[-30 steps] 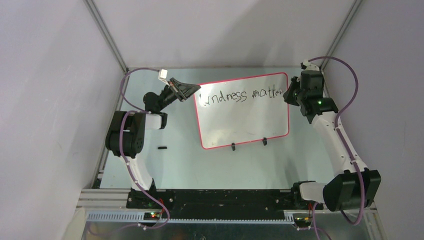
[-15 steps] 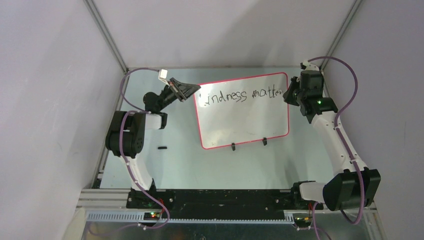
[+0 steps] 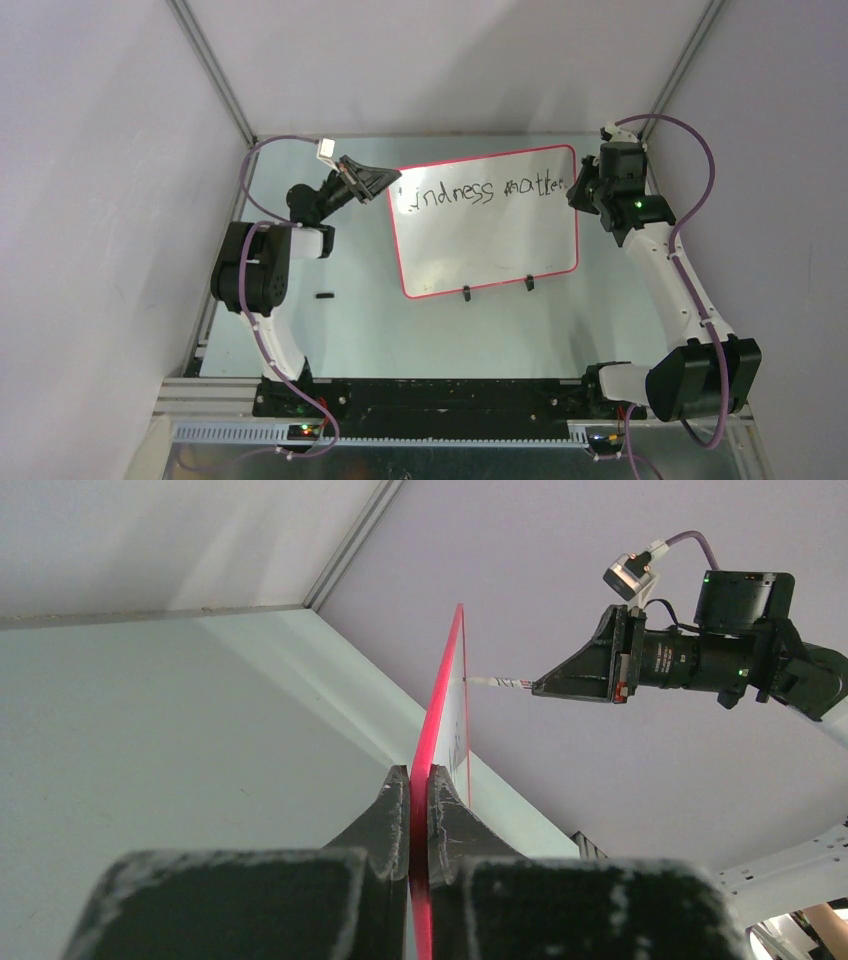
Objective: Write a sentence on the whiteboard
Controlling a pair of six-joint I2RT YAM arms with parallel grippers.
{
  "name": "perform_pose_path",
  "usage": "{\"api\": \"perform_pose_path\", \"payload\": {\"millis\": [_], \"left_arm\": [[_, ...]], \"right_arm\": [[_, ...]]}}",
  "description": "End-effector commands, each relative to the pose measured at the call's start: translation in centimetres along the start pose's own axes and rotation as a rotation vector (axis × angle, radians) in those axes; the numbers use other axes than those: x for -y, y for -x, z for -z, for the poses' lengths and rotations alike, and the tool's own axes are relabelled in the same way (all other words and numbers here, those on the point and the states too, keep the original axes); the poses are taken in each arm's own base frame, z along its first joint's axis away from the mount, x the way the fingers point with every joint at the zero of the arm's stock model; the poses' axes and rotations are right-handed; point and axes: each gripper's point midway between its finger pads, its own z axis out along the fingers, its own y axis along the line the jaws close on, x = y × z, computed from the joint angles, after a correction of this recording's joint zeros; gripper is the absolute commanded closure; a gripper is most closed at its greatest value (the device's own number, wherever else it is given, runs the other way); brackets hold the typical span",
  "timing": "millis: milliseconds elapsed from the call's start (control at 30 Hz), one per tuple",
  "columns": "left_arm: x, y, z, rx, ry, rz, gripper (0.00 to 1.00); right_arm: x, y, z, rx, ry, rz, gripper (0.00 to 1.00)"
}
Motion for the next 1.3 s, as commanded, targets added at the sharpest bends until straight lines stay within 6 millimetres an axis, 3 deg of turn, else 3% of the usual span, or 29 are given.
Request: {"api": "perform_pose_path", "payload": {"millis": [0,367,1267], "left_arm": [[1.0,1.8,0.2,0.029,-0.038,-0.112,1.00],[1.0,1.8,0.2,0.029,-0.039,-0.112,1.00],[1.0,1.7,0.2,0.028,-0.038,-0.112,1.00]], "right_arm": [[0.2,0.8,0.6,0.026,-0.010,0.005,1.00],[0.3,-0.2,0.7,0.017,-0.012,0.014,1.00],[-0.6,2.9,0.2,0.076,0.018,-0.008,1.00]]}}
